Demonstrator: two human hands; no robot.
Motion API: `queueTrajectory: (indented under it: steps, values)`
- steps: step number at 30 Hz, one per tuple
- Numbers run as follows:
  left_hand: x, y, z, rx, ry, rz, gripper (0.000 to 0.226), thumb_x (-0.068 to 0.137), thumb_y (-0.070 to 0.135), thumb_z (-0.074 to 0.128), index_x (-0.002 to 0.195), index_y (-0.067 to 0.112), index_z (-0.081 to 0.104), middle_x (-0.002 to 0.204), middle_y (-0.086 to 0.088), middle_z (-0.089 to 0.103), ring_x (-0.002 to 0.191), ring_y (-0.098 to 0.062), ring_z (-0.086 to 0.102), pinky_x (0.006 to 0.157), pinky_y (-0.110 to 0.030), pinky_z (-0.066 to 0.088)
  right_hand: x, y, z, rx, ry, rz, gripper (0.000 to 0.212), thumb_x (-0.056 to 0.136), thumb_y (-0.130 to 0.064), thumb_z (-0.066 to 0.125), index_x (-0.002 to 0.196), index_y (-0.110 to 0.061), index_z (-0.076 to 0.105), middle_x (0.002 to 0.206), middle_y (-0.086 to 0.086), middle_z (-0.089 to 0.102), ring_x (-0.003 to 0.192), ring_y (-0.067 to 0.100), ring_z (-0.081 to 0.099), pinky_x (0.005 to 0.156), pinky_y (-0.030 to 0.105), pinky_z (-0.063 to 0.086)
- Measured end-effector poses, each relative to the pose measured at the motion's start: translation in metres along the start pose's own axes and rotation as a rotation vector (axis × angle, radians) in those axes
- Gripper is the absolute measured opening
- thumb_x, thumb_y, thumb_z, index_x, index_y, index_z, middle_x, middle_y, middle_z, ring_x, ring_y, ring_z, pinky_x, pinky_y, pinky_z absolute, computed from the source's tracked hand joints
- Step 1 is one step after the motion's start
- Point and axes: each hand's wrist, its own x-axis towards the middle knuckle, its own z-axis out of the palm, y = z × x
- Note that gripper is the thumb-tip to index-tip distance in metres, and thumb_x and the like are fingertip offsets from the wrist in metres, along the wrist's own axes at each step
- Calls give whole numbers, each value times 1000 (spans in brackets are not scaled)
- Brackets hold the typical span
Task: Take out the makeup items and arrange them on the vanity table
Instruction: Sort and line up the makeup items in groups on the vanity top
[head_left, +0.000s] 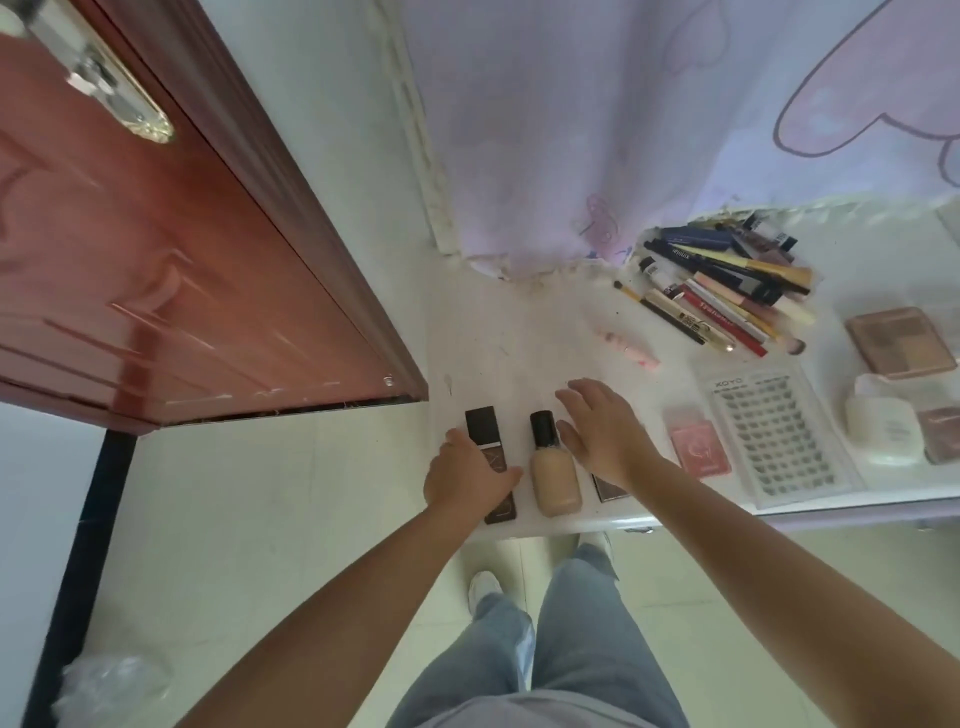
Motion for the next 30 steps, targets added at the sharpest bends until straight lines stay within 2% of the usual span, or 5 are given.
queueTrajectory:
  steps: [7, 12, 19, 24, 30]
  values:
    - [-1, -15, -9, 16, -59, 121, 48, 77, 39, 63, 113, 10, 49, 109, -7, 58, 95, -23, 57, 70, -28, 41, -1, -7, -2, -50, -113, 122, 41, 96, -19, 34, 136, -8, 35, 147, 7, 30, 136, 21, 26, 109, 30, 22]
    - [7, -25, -16, 101, 20, 334, 42, 79, 34, 60, 107, 8, 45, 108, -10, 48, 92, -28, 56, 70, -28, 40, 5, -25, -10, 129, 108, 170, 37, 95, -23, 41, 125, -5, 49, 125, 12, 55, 120, 25, 45, 98, 27, 28]
    - [3, -28, -23, 96, 160, 545, 30, 79, 32, 59, 94, 11, 44, 91, -7, 61, 81, -24, 55, 57, -26, 35, 12, -62, -28, 647, -86, 260, 35, 94, -36, 40, 101, -9, 61, 74, -2, 56, 69, 15, 52, 62, 19, 38]
    - [7, -31, -38, 73, 117, 583, 36, 74, 37, 64, 94, 13, 45, 77, -1, 50, 70, -18, 46, 57, -26, 35, 13, -64, -32, 562, -84, 216, 31, 92, -33, 46, 99, -6, 58, 74, -4, 55, 59, 4, 48, 54, 15, 40]
    - [8, -41, -41, 171, 94, 676, 36, 78, 38, 59, 99, 10, 52, 88, -10, 60, 77, -23, 53, 62, -25, 37, 3, -59, -19, 695, -76, 328, 18, 91, -30, 49, 88, -16, 58, 66, -7, 59, 53, 3, 53, 48, 6, 43]
